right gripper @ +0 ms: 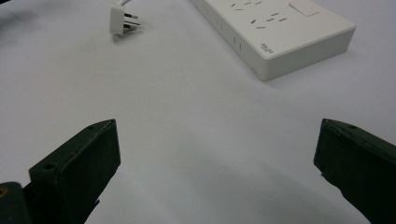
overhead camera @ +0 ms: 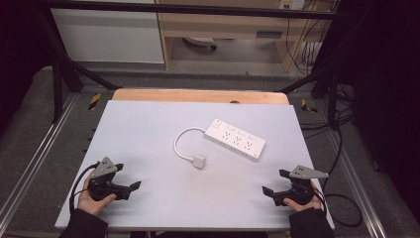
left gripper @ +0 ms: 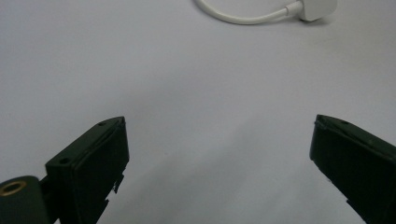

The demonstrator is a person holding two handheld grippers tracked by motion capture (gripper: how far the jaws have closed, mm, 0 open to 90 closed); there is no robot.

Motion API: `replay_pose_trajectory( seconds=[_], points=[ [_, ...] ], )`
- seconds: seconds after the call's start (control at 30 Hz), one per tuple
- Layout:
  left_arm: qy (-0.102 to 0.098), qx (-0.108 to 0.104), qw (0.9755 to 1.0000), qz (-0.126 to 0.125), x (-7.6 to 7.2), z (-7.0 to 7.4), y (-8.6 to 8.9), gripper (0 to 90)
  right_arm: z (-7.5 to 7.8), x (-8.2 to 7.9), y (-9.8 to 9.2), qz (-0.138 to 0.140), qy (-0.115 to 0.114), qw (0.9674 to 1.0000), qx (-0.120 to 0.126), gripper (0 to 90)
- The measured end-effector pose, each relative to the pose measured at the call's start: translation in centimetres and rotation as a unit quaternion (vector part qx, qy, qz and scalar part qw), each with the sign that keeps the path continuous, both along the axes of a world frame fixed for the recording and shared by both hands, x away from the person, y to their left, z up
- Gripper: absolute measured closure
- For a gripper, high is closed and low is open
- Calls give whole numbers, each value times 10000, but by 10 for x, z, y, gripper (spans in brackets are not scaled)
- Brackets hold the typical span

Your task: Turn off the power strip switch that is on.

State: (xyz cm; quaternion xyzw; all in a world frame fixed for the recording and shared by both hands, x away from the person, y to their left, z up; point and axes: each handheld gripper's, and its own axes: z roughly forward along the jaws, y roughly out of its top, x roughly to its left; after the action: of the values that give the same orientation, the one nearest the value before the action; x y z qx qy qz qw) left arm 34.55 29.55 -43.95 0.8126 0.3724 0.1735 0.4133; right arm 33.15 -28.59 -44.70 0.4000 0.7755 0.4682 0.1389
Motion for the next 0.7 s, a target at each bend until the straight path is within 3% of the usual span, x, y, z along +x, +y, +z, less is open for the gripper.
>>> replay_pose_trajectory(
  seconds=[0.47,0.7],
  points=[
    [-19,21,10000,36,-1,0,1,49,1,0,3,26,-38,10000,-29,8],
    [-30,45,10000,47,-1,0,2,50,4,0,9,68,-148,9997,-158,7]
  ],
)
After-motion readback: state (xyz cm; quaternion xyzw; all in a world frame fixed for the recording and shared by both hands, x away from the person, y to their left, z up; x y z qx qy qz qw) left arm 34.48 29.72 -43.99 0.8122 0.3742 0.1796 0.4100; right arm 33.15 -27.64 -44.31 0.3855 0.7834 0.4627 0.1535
